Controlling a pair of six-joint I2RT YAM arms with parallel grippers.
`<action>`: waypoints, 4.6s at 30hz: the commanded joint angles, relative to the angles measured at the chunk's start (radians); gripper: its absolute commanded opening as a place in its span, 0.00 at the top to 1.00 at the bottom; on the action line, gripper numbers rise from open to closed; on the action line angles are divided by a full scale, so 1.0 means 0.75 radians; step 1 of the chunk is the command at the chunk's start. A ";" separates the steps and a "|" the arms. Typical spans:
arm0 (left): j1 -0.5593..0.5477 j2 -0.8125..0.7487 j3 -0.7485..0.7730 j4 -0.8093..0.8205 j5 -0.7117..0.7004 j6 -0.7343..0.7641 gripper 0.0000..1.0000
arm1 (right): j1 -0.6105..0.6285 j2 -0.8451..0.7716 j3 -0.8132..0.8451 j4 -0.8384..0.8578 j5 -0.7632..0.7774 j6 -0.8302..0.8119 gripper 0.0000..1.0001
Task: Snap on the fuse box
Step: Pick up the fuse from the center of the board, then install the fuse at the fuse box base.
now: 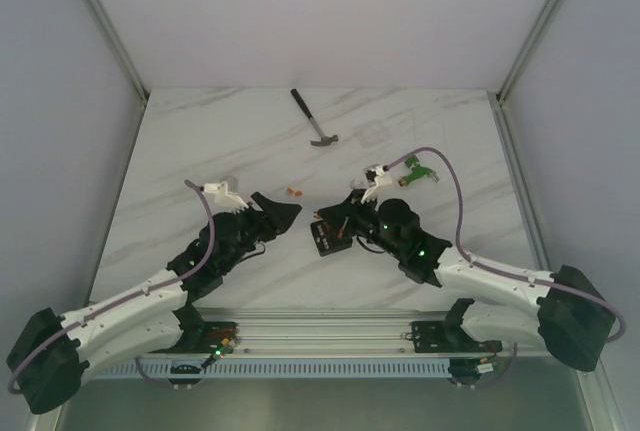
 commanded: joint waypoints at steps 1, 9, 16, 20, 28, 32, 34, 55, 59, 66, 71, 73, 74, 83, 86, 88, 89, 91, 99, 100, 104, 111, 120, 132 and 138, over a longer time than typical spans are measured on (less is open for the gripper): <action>0.003 -0.004 0.069 -0.335 -0.144 0.218 0.28 | -0.004 -0.002 0.145 -0.559 0.113 -0.175 1.00; 0.009 0.053 0.112 -0.496 -0.241 0.303 0.00 | 0.003 0.167 0.436 -1.107 0.238 -0.372 1.00; 0.043 0.116 0.112 -0.551 -0.276 0.267 0.00 | 0.049 0.437 0.648 -1.312 0.312 -0.441 1.00; 0.092 0.162 0.109 -0.595 -0.281 0.238 0.00 | 0.081 0.540 0.713 -1.342 0.330 -0.458 1.00; 0.187 0.258 0.110 -0.613 -0.185 0.213 0.00 | 0.114 0.699 0.814 -1.391 0.343 -0.485 1.00; 0.213 0.269 0.108 -0.613 -0.164 0.209 0.00 | 0.125 0.747 0.840 -1.399 0.344 -0.486 1.00; 0.222 0.268 0.105 -0.614 -0.156 0.208 0.00 | 0.132 0.768 0.852 -1.399 0.346 -0.485 1.00; 0.244 0.301 0.111 -0.611 -0.102 0.191 0.00 | 0.145 0.818 0.883 -1.411 0.420 -0.443 1.00; 0.245 0.302 0.111 -0.612 -0.094 0.189 0.00 | 0.146 0.817 0.887 -1.410 0.419 -0.443 1.00; 0.245 0.297 0.112 -0.612 -0.091 0.190 0.00 | 0.147 0.802 0.887 -1.410 0.429 -0.439 1.00; 0.244 0.297 0.111 -0.612 -0.090 0.187 0.00 | 0.147 0.785 0.886 -1.410 0.444 -0.441 1.00; 0.245 0.296 0.111 -0.612 -0.090 0.188 0.00 | 0.148 0.785 0.885 -1.411 0.452 -0.439 1.00; 0.245 0.298 0.109 -0.611 -0.091 0.188 0.00 | 0.148 0.785 0.886 -1.410 0.453 -0.439 1.00; 0.244 0.296 0.111 -0.612 -0.087 0.188 0.00 | 0.149 0.809 0.881 -1.389 0.435 -0.448 1.00; 0.245 0.293 0.111 -0.612 -0.084 0.186 0.00 | 0.150 0.828 0.882 -1.382 0.421 -0.458 1.00; 0.245 0.291 0.111 -0.611 -0.084 0.189 0.00 | 0.149 0.839 0.882 -1.380 0.405 -0.464 1.00; 0.245 0.291 0.111 -0.612 -0.083 0.190 0.00 | 0.149 0.844 0.882 -1.379 0.397 -0.468 1.00; 0.244 0.290 0.111 -0.611 -0.084 0.190 0.00 | 0.149 0.847 0.879 -1.370 0.376 -0.475 1.00; 0.246 0.291 0.111 -0.612 -0.075 0.190 0.00 | 0.150 0.865 0.857 -1.369 0.369 -0.480 1.00; 0.247 0.289 0.111 -0.612 -0.076 0.192 0.00 | 0.150 0.861 0.852 -1.370 0.371 -0.480 1.00; 0.247 0.291 0.114 -0.611 -0.073 0.190 0.00 | 0.149 0.828 0.823 -1.373 0.375 -0.473 1.00; 0.247 0.293 0.115 -0.611 -0.067 0.188 0.00 | 0.150 0.776 0.807 -1.366 0.359 -0.457 0.92; 0.247 0.293 0.119 -0.610 -0.064 0.190 0.00 | 0.149 0.781 0.805 -1.351 0.328 -0.439 0.87; 0.246 0.303 0.124 -0.612 -0.060 0.188 0.00 | 0.147 0.751 0.768 -1.351 0.336 -0.424 0.89; 0.246 0.299 0.123 -0.611 -0.058 0.188 0.00 | 0.134 0.733 0.736 -1.351 0.360 -0.414 0.89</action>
